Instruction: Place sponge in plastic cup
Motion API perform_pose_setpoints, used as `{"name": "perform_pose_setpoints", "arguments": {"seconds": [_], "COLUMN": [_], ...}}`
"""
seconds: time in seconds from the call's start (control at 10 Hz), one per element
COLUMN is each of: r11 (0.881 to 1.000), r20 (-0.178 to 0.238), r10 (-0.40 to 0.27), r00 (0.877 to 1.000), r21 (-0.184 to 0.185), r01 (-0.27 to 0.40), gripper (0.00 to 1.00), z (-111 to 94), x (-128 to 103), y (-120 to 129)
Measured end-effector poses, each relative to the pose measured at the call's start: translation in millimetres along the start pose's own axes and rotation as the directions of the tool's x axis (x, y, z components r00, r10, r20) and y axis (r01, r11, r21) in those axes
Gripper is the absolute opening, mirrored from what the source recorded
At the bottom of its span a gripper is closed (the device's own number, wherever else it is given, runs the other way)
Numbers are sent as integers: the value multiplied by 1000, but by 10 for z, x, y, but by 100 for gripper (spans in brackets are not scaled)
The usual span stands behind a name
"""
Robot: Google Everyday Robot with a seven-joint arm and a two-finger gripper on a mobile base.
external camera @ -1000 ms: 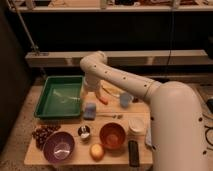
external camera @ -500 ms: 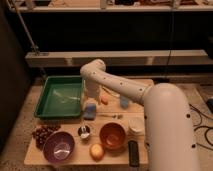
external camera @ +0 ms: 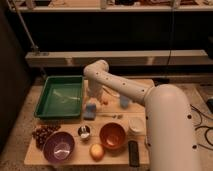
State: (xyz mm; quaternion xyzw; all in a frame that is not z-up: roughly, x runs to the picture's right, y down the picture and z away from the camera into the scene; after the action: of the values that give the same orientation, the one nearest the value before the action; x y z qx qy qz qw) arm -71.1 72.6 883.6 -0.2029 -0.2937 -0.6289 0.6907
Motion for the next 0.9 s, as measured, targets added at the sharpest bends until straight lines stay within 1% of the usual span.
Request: {"name": "perform_pose_setpoints", "arguments": {"seconds": [0.3,0.5,0.9], "r11": [1000,1000,1000], "r20": [-1,-1,2], "r10": [1,-8,-14], "r00": [1000,1000,1000], "r21": [-11,-12,-12], "r01": [-1,8,14], "gripper": [64,64,64], "z": [68,112,196], "x": [7,2,-14], "y": [13,-46,-83]}}
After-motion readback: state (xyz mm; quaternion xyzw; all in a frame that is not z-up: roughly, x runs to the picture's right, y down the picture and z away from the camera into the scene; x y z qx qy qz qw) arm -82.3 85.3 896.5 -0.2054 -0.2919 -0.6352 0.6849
